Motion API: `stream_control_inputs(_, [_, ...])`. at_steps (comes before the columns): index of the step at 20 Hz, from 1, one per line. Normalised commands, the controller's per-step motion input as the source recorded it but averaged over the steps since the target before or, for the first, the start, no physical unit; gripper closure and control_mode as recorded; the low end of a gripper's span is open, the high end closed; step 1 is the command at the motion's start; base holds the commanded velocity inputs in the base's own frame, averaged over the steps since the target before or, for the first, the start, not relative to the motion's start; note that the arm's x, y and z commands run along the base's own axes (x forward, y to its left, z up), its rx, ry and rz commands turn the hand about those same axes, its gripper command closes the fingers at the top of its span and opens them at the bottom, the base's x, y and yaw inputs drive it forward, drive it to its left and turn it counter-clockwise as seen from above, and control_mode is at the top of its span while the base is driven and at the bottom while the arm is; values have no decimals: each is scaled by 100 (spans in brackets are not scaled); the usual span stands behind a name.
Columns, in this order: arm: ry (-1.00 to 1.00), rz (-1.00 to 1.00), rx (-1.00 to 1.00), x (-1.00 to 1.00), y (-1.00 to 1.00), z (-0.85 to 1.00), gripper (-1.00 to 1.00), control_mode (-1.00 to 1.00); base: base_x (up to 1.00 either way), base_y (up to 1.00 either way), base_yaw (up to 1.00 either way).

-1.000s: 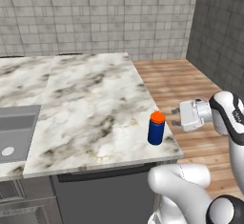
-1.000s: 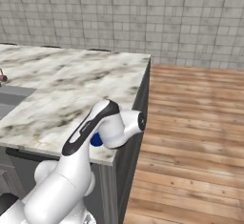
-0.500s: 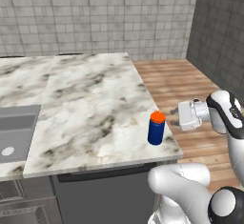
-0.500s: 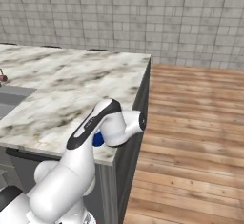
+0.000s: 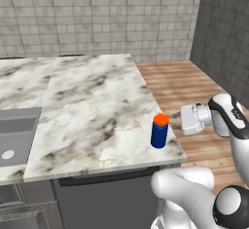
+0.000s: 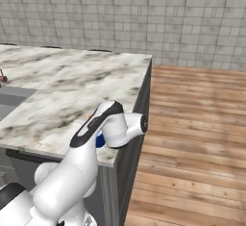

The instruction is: Pick the boxed drink, water bottle from the counter and place them in the open cabinet.

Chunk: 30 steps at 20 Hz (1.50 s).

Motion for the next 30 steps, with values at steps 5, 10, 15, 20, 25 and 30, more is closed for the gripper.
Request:
stream_control_inputs(5, [0, 0, 0, 15, 0, -7, -100, -100, 0, 0, 0])
stream_control_inputs(10, [0, 0, 0, 19, -4, -6, -100, -100, 0, 0, 0])
stream_control_inputs(15, [0, 0, 0, 17, -6, -5, -100, -100, 0, 0, 0])
stream_control_inputs(20, [0, 0, 0, 17, -4, -8, -100, -100, 0, 0, 0])
stream_control_inputs(25, [0, 0, 0, 12, -1, -11, -100, -100, 0, 0, 0])
stream_control_inputs(30, [0, 0, 0, 5, 0, -15, -100, -100, 0, 0, 0])
